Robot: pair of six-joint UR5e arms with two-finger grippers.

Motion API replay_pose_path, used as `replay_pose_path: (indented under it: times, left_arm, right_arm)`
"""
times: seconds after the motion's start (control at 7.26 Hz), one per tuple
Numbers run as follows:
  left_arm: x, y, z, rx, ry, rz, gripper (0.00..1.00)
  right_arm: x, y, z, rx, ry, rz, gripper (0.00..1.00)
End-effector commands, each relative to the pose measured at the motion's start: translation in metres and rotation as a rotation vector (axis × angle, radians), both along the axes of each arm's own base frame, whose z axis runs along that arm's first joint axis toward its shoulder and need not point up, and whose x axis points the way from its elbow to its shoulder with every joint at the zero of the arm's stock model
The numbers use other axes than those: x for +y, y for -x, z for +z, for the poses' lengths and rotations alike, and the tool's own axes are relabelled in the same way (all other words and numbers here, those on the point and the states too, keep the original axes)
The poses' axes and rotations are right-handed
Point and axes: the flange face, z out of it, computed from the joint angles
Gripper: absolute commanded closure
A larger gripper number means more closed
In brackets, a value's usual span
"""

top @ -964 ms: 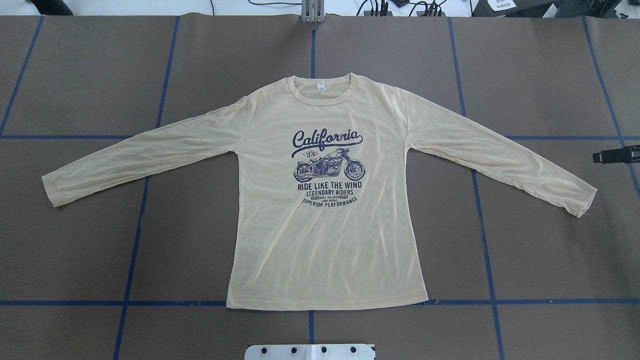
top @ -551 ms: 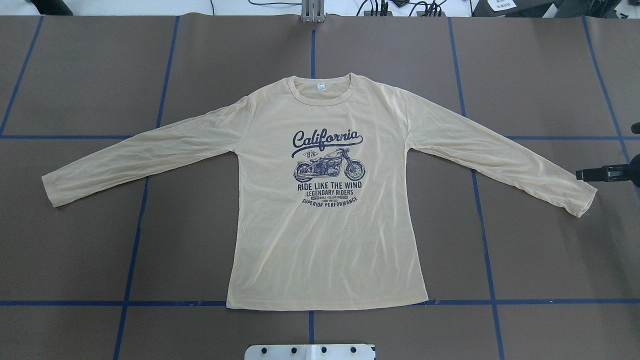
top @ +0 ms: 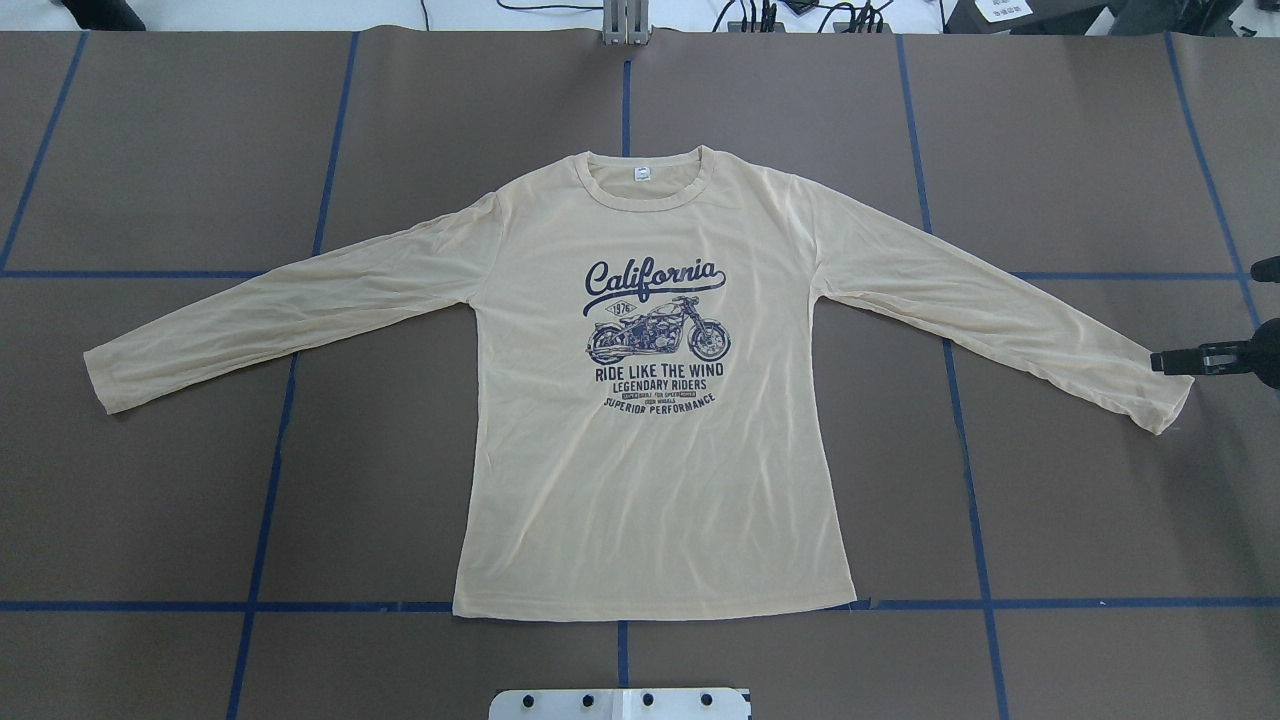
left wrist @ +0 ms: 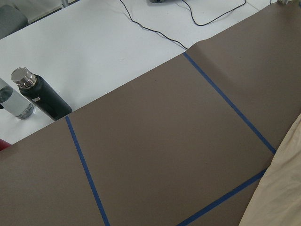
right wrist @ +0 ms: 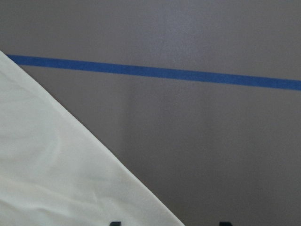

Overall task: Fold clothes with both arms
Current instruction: 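Grasp the sleeve cuff nearest the right gripper with the right gripper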

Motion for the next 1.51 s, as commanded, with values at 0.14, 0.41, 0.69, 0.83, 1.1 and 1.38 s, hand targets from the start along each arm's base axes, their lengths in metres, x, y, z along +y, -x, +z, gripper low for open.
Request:
replay_pose_path:
  times: [0.14,0.41,0.69,0.83,1.1,1.38]
  left_arm:
    - [0.0,0.0,0.001,0.0,0.002,0.0,0.0]
    - [0.0,0.0,0.001,-0.001,0.001,0.001,0.0]
    - [0.0,0.0,0.001,0.001,0.002,0.001,0.0]
    - [0.0,0.0,0.001,0.0,0.002,0.0,0.0]
    - [0.0,0.0,0.002,0.001,0.004,0.001,0.0]
    - [0.0,0.0,0.002,0.0,0.004,0.0,0.0]
  right_arm:
    - [0.006,0.009,0.012,0.031,0.003,-0.012,0.3]
    - [0.014,0.004,0.017,0.026,-0.006,-0.012,0.49]
    - [0.014,0.004,0.016,0.024,-0.006,-0.013,1.0]
    - [0.013,0.004,0.013,0.022,-0.012,-0.015,1.0]
    - [0.01,0.006,-0.004,0.0,-0.038,-0.017,1.0]
    - [-0.002,0.017,-0.061,-0.06,-0.091,-0.021,1.0]
